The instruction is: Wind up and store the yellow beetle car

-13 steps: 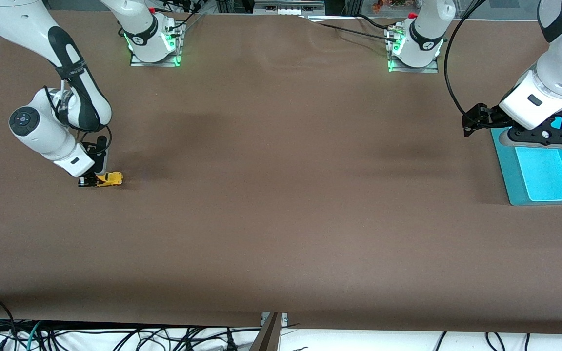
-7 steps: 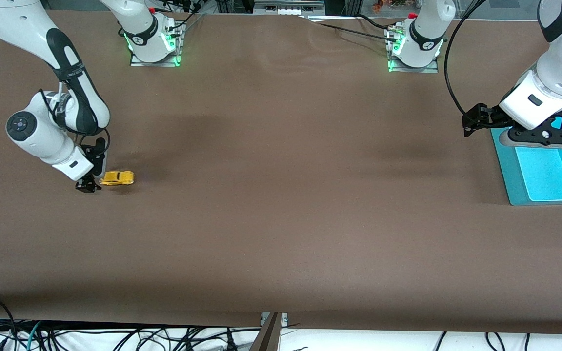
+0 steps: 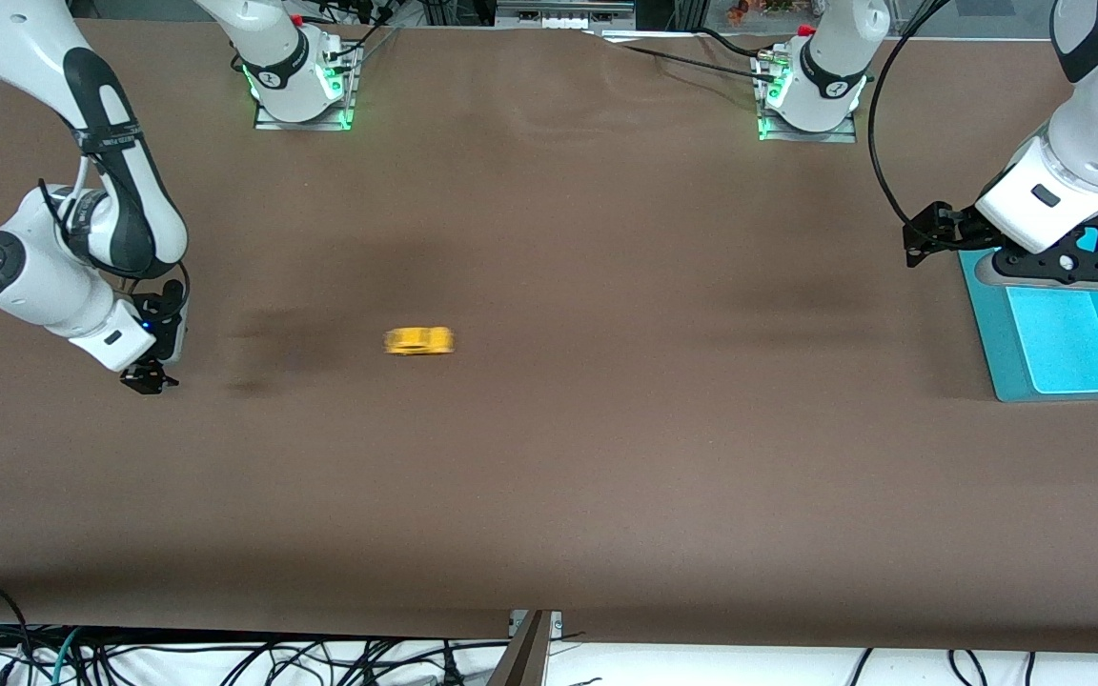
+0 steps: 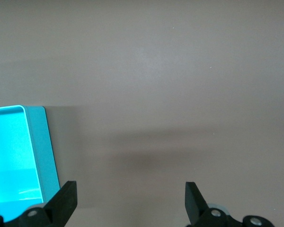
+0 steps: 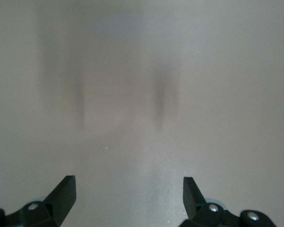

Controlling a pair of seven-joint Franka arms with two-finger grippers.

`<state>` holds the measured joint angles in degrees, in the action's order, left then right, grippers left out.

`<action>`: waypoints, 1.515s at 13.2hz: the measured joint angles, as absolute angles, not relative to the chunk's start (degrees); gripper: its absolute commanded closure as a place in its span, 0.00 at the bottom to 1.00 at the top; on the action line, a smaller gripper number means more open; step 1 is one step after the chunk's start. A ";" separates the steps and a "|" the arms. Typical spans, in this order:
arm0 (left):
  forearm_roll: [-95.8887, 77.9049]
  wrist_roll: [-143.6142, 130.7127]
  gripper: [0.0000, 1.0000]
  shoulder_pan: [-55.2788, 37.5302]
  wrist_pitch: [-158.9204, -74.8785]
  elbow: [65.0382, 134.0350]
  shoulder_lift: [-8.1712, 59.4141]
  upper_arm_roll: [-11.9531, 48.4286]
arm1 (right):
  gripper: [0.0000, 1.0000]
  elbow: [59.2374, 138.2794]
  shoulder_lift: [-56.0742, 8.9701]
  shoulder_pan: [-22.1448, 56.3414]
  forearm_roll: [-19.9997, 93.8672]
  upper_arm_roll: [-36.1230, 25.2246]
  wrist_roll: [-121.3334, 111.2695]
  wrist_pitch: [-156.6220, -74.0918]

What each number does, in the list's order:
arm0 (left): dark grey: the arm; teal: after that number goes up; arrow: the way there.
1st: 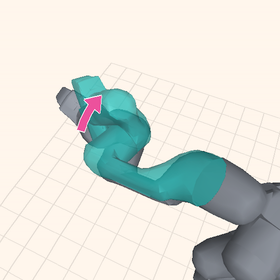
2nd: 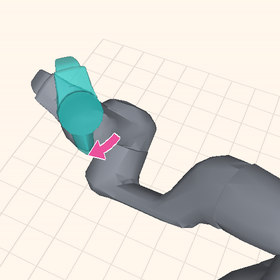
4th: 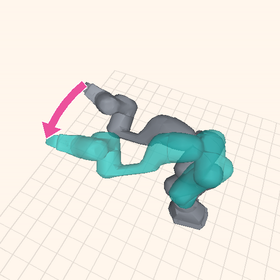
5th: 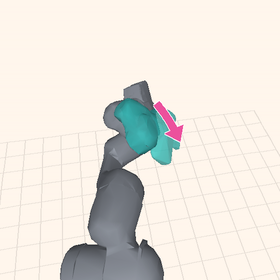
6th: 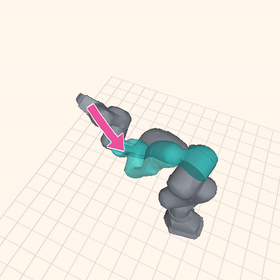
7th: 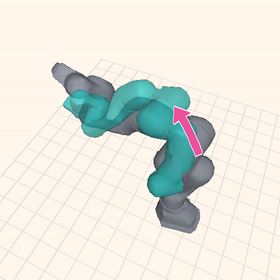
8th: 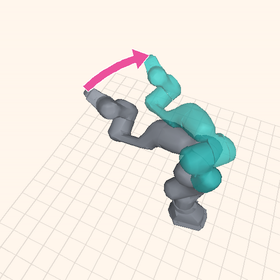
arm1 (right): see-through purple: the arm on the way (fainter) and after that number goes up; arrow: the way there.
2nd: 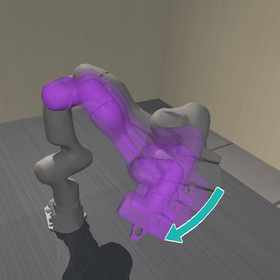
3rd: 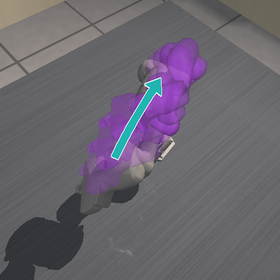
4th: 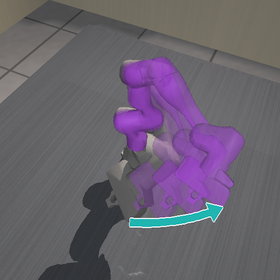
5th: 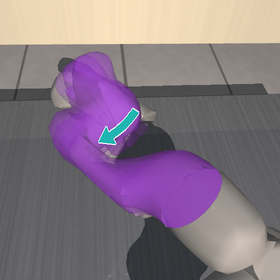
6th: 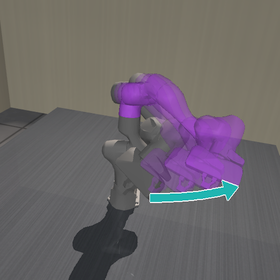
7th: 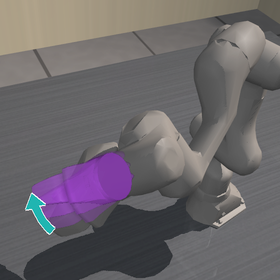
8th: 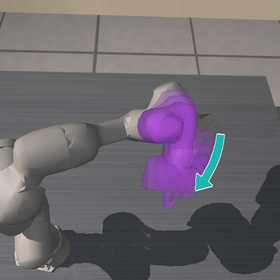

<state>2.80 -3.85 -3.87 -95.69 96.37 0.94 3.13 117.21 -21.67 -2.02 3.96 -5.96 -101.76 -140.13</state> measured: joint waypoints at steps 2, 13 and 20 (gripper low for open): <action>2.80 -3.85 0.00 -3.87 -95.68 96.37 0.94 3.14 | 0.00 114.62 -21.22 -2.05 8.60 -6.05 -99.74 -137.11; 2.80 -3.85 0.00 -3.84 -95.61 96.37 0.94 3.01 | 0.00 95.21 -19.70 -2.04 10.15 -5.96 -52.10 -109.02; 2.80 2.31 0.00 -1.82 -93.05 96.84 2.82 2.64 | 0.00 89.10 -15.29 -1.74 10.17 -3.57 -25.92 -94.98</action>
<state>2.80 2.31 -1.82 -93.05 96.84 2.82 2.64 89.10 -15.29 -1.74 10.17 -3.57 -25.92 -94.98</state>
